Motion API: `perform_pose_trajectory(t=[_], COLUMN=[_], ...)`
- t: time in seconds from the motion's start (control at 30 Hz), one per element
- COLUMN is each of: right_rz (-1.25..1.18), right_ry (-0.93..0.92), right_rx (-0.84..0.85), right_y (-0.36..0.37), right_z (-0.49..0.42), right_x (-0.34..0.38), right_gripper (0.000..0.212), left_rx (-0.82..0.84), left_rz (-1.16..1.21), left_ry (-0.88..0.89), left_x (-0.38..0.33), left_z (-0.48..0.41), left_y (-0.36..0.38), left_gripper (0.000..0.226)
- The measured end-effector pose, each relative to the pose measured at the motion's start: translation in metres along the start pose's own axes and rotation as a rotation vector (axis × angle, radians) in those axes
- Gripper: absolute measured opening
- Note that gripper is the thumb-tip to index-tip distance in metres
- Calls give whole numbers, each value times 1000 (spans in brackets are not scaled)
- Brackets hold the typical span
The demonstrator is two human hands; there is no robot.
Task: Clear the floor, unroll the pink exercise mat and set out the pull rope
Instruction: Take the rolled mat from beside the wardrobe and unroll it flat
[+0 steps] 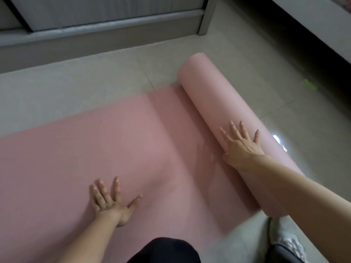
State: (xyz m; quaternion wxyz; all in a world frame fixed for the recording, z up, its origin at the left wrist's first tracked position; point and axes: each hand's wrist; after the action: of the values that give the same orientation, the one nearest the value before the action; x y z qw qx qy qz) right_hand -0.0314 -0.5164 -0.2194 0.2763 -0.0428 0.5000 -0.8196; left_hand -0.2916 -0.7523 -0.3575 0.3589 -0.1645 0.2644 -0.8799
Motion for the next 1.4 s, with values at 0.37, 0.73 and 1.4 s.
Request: perform_pose_trajectory(t=[0.37,0.73,1.4], right_rz=[264,-579,-88], right_ry=[-451,-35,-151], right_rx=[-406,-223,-438], right_y=[32,38,77], right_z=[-67,-134,-175], right_x=[-78,-178,-340], right_gripper=[79,136,84], left_rx=[-120,-403,-547], left_rz=[-205,236,129], left_ry=[84,131,488], left_x=[-190,-334,-511], left_z=[-6,1,3], left_y=[-86,-19,-30], left_gripper=[62,87,71])
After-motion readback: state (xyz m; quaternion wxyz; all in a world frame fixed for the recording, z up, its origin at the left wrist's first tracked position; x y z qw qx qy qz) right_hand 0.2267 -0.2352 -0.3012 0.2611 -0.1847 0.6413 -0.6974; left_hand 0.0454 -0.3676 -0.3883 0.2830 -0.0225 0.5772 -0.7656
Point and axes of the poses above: each hand's wrist, its own z-axis away from the middle knuckle, its own y-axis out of the palm, x = y × z, and after that the axes turned 3 degrees about -y, right-handed
